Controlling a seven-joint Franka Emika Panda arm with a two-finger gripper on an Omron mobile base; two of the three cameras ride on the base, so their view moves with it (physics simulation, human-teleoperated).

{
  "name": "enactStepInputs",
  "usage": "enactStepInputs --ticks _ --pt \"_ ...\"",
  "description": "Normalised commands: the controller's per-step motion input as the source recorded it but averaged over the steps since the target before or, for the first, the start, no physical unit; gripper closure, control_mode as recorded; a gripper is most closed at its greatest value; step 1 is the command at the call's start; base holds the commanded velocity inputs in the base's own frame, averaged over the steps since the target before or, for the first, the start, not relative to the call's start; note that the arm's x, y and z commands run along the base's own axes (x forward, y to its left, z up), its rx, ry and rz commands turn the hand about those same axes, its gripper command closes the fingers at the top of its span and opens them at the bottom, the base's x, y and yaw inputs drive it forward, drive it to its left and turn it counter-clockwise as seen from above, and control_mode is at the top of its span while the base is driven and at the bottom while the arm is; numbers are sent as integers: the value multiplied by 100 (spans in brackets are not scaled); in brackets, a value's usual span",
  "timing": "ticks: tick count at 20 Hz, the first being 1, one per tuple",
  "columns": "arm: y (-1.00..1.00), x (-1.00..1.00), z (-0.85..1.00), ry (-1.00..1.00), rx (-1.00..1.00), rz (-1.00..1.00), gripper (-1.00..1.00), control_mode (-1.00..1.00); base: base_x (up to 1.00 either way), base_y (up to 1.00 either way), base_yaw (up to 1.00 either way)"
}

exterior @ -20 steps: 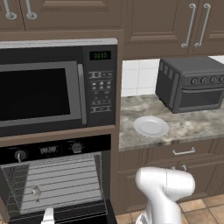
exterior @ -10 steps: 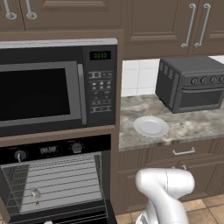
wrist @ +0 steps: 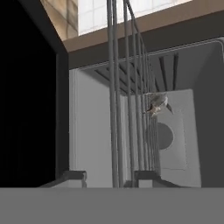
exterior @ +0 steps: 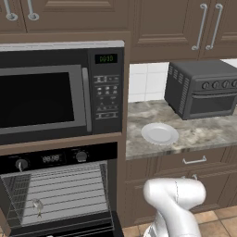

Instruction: Take the fish from the oven and place it on the plate on the counter.

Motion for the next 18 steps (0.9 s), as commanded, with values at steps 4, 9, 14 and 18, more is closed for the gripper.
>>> enactStepInputs --ticks 4,9,14,18 --pt "2 -64 85 0 -2 3 -100 -100 0 0 0" --pt "-11 -90 99 0 1 5 -100 -100 0 0 0" --pt "-20 -39 100 0 5 5 -100 -100 0 0 0" --pt "-28 -1 100 0 14 1 -100 -100 0 0 0"
